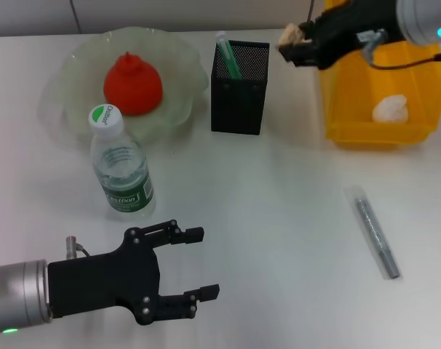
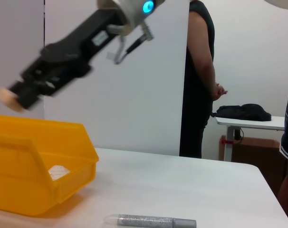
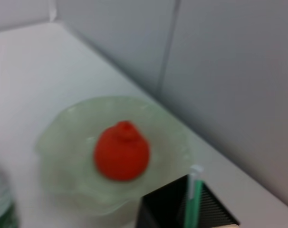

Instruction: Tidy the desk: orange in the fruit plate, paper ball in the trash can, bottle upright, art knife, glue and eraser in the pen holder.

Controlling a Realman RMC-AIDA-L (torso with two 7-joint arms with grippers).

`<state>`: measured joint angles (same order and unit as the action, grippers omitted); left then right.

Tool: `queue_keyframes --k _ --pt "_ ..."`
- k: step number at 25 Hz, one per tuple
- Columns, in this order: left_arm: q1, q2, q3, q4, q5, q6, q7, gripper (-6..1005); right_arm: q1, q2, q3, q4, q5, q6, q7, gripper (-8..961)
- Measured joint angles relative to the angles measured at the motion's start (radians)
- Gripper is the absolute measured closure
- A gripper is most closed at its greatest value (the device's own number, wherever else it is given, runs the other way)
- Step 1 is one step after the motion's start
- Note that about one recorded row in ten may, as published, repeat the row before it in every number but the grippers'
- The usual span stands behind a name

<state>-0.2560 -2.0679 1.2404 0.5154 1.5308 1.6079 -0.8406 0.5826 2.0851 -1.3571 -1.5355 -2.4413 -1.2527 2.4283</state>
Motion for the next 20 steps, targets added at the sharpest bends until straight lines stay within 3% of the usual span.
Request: queue_keyframes --k 1,2,4,5,6,9,17,18,20 --pt "0.0 0.0 -0.001 0.0 0.0 0.0 0.0 216 0.036 -0.002 -0.003 0.106 0.003 0.085 -0.008 531" --pt "0.0 0.0 -0.001 0.0 0.0 0.0 0.0 216 0.036 -0.002 -0.003 0.106 0.003 0.085 -0.008 526" --pt "0.0 0.0 -0.002 -0.002 0.0 0.0 0.001 216 0.105 -0.002 0.0 0.28 0.036 0.174 -0.028 516" --pt "0.0 0.0 -0.002 -0.002 0.0 0.0 0.001 216 0.105 -0.002 0.0 0.28 0.036 0.174 -0.028 510" --pt "0.0 0.0 -0.002 -0.002 0.0 0.0 0.001 216 0.15 -0.004 0.004 0.395 0.089 0.218 -0.064 505" --pt "0.0 0.0 -0.002 -0.001 0.0 0.0 0.002 216 0.19 -0.004 0.004 0.494 0.142 0.265 -0.111 489" --pt "0.0 0.0 -0.003 -0.003 0.0 0.0 0.003 216 0.19 -0.001 0.003 0.503 0.143 0.282 -0.102 447" --pt "0.0 0.0 -0.002 -0.002 0.0 -0.001 0.002 216 0.184 -0.002 0.007 0.49 0.143 0.264 -0.086 441" --pt "0.0 0.0 -0.002 0.001 0.0 -0.001 0.001 216 0.122 -0.006 0.015 0.315 0.076 0.081 0.104 393"
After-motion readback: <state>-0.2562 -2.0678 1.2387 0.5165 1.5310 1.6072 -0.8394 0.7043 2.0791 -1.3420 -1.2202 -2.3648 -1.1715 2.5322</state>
